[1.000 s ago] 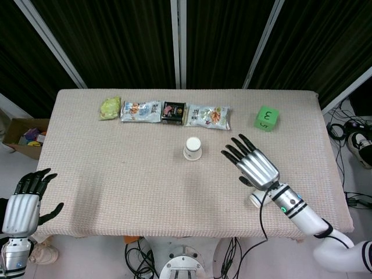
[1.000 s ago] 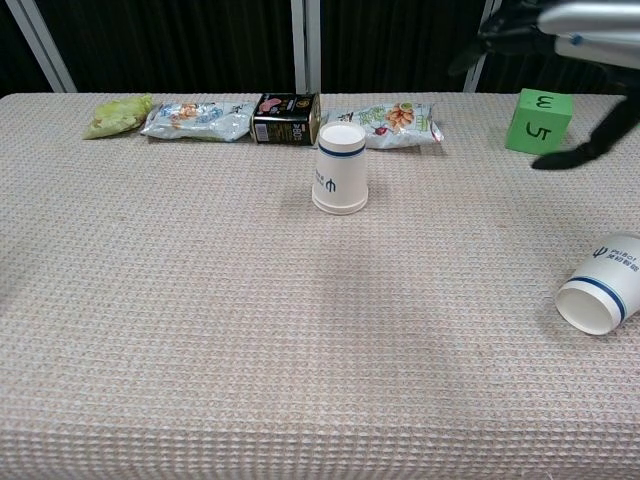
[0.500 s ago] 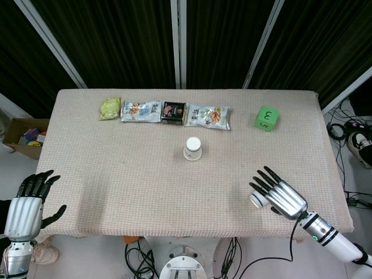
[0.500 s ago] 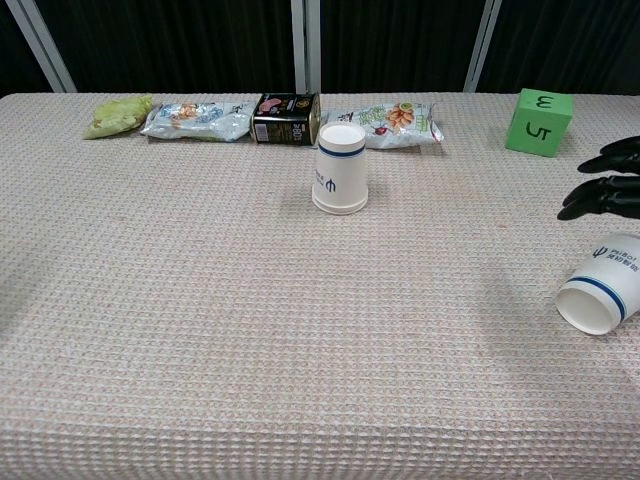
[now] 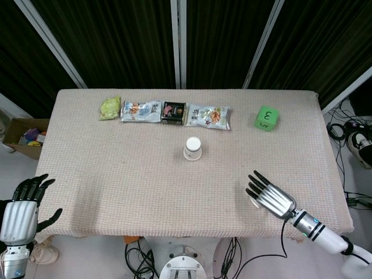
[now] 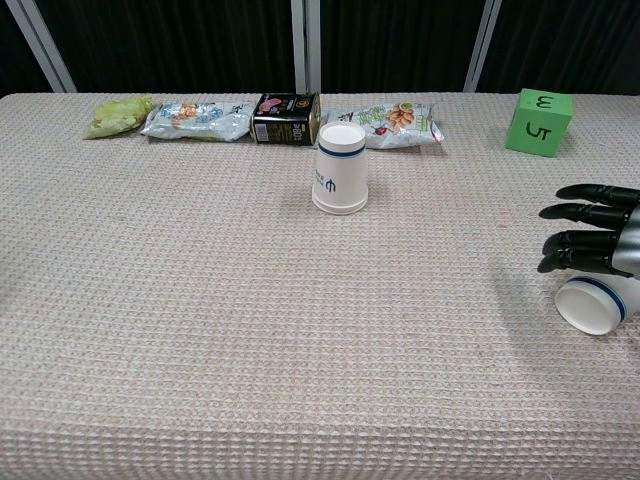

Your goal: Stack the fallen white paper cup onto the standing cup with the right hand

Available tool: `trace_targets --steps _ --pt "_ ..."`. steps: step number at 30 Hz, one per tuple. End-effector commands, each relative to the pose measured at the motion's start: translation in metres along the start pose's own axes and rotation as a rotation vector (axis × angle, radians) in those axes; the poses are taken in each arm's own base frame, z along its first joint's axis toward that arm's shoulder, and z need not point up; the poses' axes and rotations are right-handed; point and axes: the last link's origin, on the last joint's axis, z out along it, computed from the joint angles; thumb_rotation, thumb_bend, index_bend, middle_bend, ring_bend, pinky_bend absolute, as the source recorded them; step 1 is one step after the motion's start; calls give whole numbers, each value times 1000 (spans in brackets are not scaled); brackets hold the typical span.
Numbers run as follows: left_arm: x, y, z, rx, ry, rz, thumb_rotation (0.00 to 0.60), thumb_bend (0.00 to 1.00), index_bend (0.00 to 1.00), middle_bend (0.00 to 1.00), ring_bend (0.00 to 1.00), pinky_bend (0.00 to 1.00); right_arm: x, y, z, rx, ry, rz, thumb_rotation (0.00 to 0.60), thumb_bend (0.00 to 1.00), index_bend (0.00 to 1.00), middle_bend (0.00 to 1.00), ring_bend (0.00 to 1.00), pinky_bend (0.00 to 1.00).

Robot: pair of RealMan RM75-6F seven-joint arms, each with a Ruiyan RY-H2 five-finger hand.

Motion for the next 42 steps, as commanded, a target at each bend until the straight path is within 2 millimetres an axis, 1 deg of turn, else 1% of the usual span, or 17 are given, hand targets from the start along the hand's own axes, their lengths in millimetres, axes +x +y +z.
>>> trace_targets --steps 1,2,4,6,9,10,13,14,16,17,20,22,26,29,33,36,42 --pt "0 -1 0 1 2 -1 600 189 219 152 131 145 -1 -3 2 11 17 -33 600 106 283 266 38 10" --pt "0 -1 0 1 2 -1 600 189 219 151 131 145 -2 -3 2 10 20 -35 600 123 300 276 46 10" --pt "-1 -1 -1 2 1 -3 600 190 220 151 131 145 -3 -3 3 1 30 -33 600 184 365 310 85 22" --pt "-1 -2 -1 2 0 -5 600 190 219 152 132 145 -4 -4 3 -4 38 -14 600 218 406 332 110 34" --pt "-2 -3 -1 4 -2 -5 600 189 220 151 131 145 5 -4 5 -35 91 91 600 259 472 365 142 49" --pt "-2 -3 -1 5 -3 -5 600 189 220 151 131 145 9 -3 6 -52 118 146 600 261 480 367 143 50" --pt "-2 -3 -1 7 -3 -4 600 189 220 152 132 145 31 5 11 -108 231 403 600 260 486 367 143 53" --pt "-2 -3 0 6 -3 -3 600 189 220 152 131 145 41 10 16 -124 283 511 600 260 487 367 143 54" --pt "-3 -3 0 3 -4 -5 600 189 219 152 131 145 54 18 25 -140 356 658 600 257 486 359 141 57" --pt "-4 -2 0 1 -5 -6 600 190 219 152 131 145 60 22 31 -144 386 729 600 251 486 353 139 58" --pt "-6 -1 2 -2 -13 -10 600 189 219 152 131 145 79 32 60 -132 467 960 600 232 480 336 137 58" --pt "-6 -2 2 -2 -15 -8 600 189 219 151 132 145 87 35 77 -120 487 1065 600 228 472 327 136 58" --pt "-6 -4 3 4 -14 -8 600 190 219 152 132 145 100 35 118 -133 518 1296 600 226 470 326 136 58" --pt "-7 -6 4 11 -19 -9 600 189 219 151 132 145 106 33 142 -136 523 1433 600 223 469 326 136 58" --pt "-8 -9 3 25 -28 -9 600 189 219 151 131 145 112 34 170 -146 514 1534 600 222 470 326 136 57" --pt "-9 -12 3 37 -32 -9 600 190 219 151 132 145 117 29 191 -145 504 1598 600 221 469 326 136 57" --pt "-10 -14 6 40 -39 -10 600 189 219 152 132 145 122 23 221 -149 497 1603 600 220 470 326 136 57"
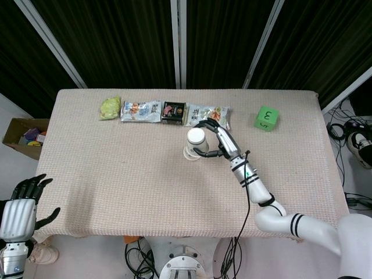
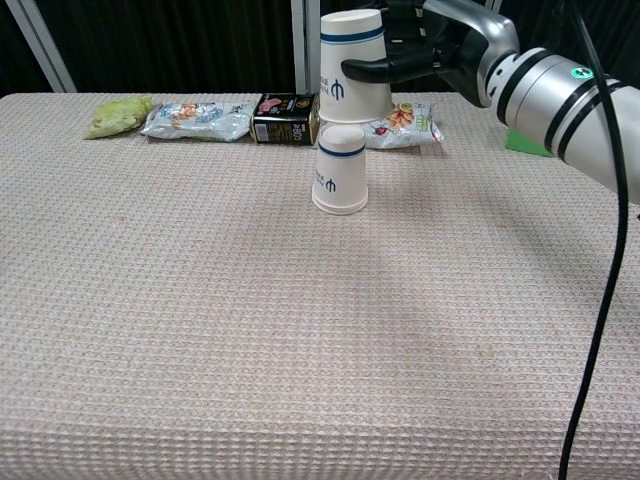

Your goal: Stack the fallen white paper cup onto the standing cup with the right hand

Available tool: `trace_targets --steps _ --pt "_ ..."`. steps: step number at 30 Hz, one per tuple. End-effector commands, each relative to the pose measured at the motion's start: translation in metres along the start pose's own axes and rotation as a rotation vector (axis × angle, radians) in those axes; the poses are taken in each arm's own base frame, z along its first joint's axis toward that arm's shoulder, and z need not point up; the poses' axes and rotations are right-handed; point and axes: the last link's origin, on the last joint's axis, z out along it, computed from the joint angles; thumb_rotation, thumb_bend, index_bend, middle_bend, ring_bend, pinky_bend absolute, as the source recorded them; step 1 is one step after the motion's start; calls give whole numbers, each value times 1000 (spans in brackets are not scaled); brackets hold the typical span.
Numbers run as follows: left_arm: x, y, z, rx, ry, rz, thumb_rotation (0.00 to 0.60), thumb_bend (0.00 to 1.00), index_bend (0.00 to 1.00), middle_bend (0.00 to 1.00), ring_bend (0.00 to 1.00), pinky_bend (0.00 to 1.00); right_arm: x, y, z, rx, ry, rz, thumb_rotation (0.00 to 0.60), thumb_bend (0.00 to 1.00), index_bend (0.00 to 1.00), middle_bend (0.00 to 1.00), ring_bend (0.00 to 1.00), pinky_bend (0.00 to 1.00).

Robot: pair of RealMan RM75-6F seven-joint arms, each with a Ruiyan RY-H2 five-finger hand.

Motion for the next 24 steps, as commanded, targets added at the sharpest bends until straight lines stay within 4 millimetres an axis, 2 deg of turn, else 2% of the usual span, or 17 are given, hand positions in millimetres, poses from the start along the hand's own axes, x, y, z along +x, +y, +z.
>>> trace_targets --steps 1,15,24 --pt "0 -1 1 3 -1 0 600 189 220 151 132 145 -10 3 14 -8 1 -4 600 221 470 326 137 57" --pt "-2 -6 2 24 -17 1 600 189 220 152 131 145 -19 22 32 -31 13 -55 600 220 469 325 137 57" --pt "-2 -7 0 32 -21 2 600 189 219 152 131 145 -24 33 29 -18 -7 -89 600 217 469 322 136 52"
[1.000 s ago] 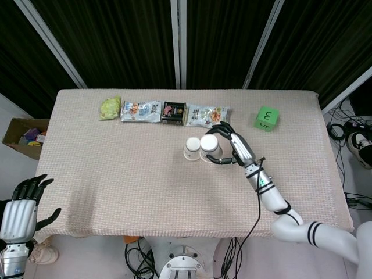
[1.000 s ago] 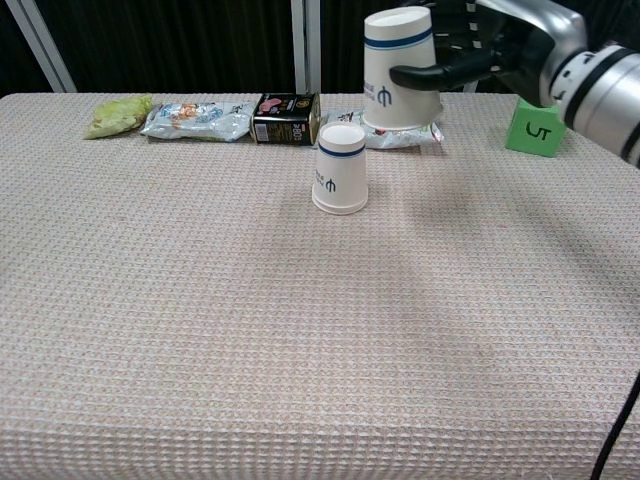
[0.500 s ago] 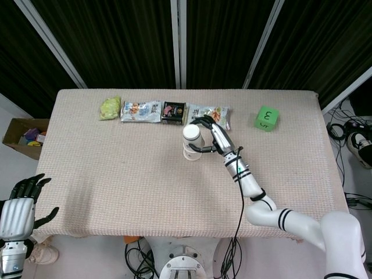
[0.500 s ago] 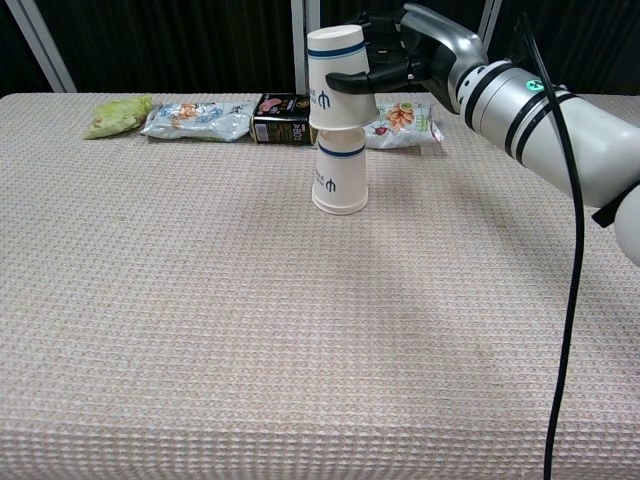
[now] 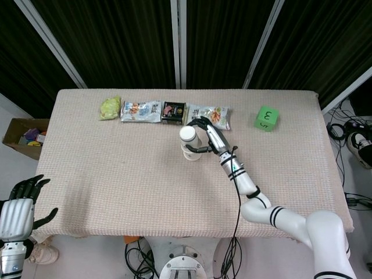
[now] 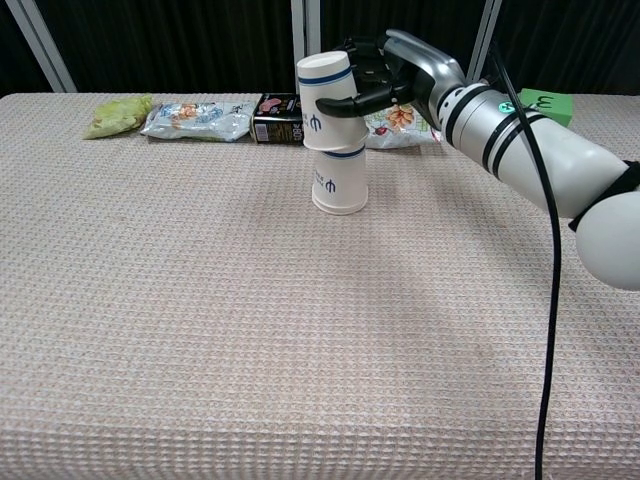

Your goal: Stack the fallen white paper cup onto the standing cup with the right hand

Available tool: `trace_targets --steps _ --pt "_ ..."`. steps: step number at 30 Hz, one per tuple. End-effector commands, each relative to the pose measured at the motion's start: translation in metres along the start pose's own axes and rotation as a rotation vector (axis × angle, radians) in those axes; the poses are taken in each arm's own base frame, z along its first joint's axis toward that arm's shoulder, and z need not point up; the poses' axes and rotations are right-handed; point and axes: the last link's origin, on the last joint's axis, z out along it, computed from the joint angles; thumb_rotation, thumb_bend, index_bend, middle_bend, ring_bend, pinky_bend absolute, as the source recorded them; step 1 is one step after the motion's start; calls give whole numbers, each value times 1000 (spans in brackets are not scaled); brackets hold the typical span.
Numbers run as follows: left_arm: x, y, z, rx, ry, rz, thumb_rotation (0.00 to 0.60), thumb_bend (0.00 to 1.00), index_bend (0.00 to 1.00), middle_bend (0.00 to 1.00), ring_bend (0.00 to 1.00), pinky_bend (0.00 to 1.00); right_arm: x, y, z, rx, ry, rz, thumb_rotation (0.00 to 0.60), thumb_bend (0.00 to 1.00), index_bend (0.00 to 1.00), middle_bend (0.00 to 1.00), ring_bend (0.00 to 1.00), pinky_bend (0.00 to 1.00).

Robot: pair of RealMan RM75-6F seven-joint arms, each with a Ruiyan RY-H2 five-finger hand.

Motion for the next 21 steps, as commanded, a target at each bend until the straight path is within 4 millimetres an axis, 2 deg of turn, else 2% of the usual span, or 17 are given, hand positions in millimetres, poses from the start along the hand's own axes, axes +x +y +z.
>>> trace_targets --steps 1,9,16,21 --pt "-1 0 0 -1 -3 0 600 190 219 152 132 145 -1 3 -3 12 0 -16 600 215 468 320 136 50" --pt "-1 1 0 -4 -5 -2 600 189 219 152 131 145 -4 14 -7 22 -16 -41 600 139 394 277 107 30" --pt "-2 2 -2 -4 -6 -6 600 189 219 152 132 145 2 36 -23 18 -38 -171 600 104 220 198 53 2" --pt "-3 3 -2 -11 -8 -9 600 189 219 152 131 145 18 49 -42 -4 -82 -271 600 104 70 114 0 0"
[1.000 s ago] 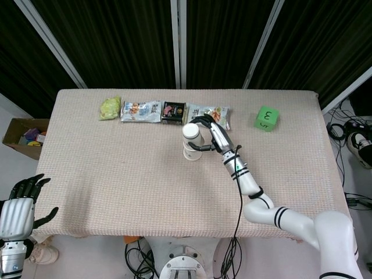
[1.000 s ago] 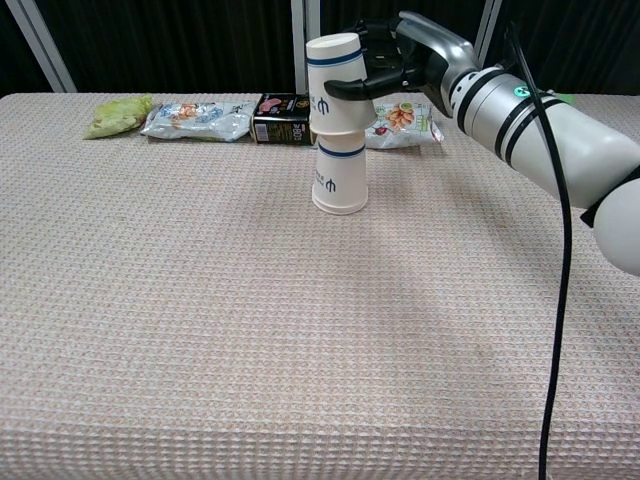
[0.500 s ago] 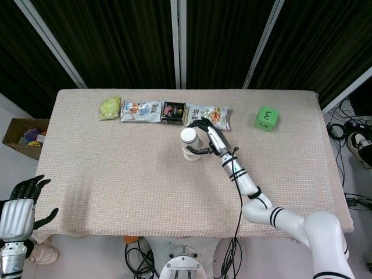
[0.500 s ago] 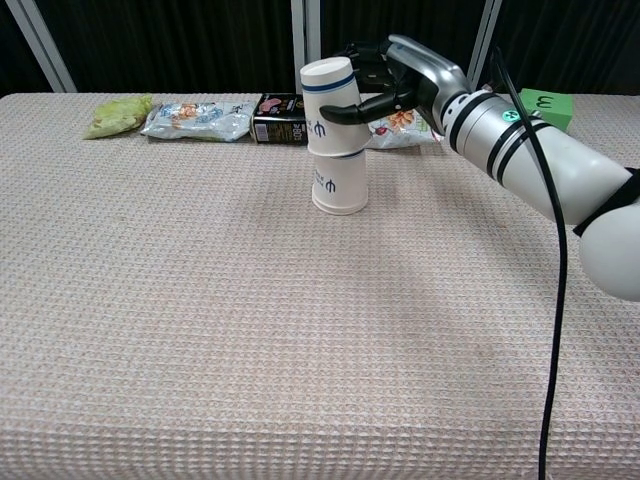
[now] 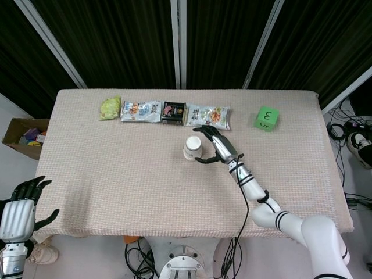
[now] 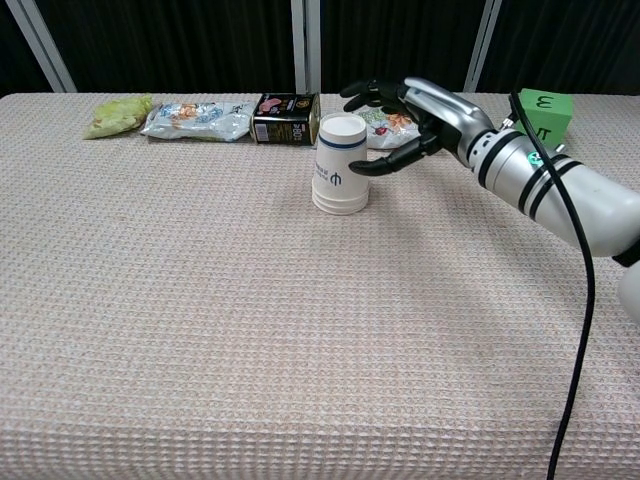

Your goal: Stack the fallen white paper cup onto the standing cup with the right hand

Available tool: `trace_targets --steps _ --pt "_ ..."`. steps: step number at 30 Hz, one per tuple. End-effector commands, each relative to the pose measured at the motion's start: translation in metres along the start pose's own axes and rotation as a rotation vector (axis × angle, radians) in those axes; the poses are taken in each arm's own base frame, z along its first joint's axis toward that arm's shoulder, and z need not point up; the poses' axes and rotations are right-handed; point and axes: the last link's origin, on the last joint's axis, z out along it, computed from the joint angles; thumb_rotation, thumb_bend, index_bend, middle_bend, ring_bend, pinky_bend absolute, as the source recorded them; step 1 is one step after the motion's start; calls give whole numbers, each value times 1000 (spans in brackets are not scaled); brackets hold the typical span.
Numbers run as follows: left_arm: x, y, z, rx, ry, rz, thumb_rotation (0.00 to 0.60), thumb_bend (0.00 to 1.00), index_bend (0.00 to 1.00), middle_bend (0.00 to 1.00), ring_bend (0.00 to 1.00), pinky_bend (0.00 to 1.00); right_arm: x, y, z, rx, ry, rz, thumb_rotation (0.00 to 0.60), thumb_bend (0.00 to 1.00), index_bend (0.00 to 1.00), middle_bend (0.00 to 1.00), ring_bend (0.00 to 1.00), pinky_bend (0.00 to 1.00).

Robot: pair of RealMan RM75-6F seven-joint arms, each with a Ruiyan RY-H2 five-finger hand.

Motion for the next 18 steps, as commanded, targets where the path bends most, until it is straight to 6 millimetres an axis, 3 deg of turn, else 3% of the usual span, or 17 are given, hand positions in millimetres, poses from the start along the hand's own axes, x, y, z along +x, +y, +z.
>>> trace_targets --steps 1,8,12,18 --pt "0 0 0 -5 3 -1 600 189 219 152 131 145 13 10 -16 -5 -24 -85 600 103 42 95 0 0" --pt "3 1 4 -25 16 4 600 190 219 152 132 145 85 12 -79 2 114 -341 600 126 0 63 0 0" --pt "4 4 8 -43 33 17 600 190 219 152 131 145 130 9 -146 -143 153 -563 600 132 0 68 0 0" --pt "6 7 13 -50 58 61 600 189 219 152 131 145 166 -11 -239 -333 240 -589 600 131 0 69 0 0"
